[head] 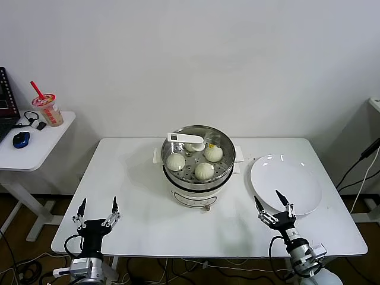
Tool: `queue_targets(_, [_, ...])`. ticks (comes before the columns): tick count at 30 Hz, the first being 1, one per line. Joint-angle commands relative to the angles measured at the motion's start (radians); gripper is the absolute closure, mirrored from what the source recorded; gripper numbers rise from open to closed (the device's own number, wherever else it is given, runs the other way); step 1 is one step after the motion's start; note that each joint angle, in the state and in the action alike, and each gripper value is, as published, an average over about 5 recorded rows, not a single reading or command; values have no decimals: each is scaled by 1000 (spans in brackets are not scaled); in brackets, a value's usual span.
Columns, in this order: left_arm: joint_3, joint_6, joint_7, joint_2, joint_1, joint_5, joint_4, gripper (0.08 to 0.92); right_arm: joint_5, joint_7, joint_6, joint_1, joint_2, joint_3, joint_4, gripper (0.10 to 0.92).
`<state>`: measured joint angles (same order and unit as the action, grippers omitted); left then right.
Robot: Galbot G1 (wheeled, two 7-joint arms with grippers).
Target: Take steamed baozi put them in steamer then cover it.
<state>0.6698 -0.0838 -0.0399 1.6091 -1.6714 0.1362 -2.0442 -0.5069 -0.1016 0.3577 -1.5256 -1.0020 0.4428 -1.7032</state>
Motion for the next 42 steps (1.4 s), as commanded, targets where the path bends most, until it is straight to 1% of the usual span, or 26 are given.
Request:
queue_targets(1, [-3,40,-17,42,11,213,-31,177,-5,-11,2,-1,-3,1,-2,203])
queue_targets(2, [-7,56,-19,37,17,244,-40,177,-5,-11,0,3,-3,1,1,203])
queue_targets(6, [-46,215,-37,1,75,480,-102,177,8,-10,-18,28,-8,3,18,203])
queue_targets(9, [-88,309,-24,-49,115,634,-138,177,29,-8,-34,50,-22,9,25,203])
queue_targets(12, [-129,360,14,-131,133,729,-162,177,40,-9,-45,68,-32,16,30,203])
queue_targets(14, [-151,382,23,-190,149,768,-164,177,42,-11,-51,79,-36,19,32,203])
queue_targets(18, [-189,453,23,-327,218,771,-140,177,51,-14,-63,103,-50,24,35,203])
queue_targets(22, [-252,551,37,-467,302,730,-123,177,77,-16,-72,118,-72,29,38,203])
queue_targets(28, [-415,692,57,-657,473,661,-102,177,86,-28,-80,116,-104,46,34,203])
queue_targets(32, [-512,746,94,-754,609,618,-76,177,95,-33,-78,107,-124,66,33,203])
queue_targets(35, [-590,786,126,-797,698,571,-52,177,100,-37,-75,99,-137,86,34,203])
queue_targets(37, [-649,824,139,-801,758,519,-36,177,100,-39,-73,94,-147,96,34,203])
queue_targets(39, [-704,855,142,-790,814,480,-16,177,100,-42,-71,89,-156,104,34,203])
queue_targets(42, [-763,867,151,-756,875,479,15,177,100,-44,-69,83,-168,114,34,203])
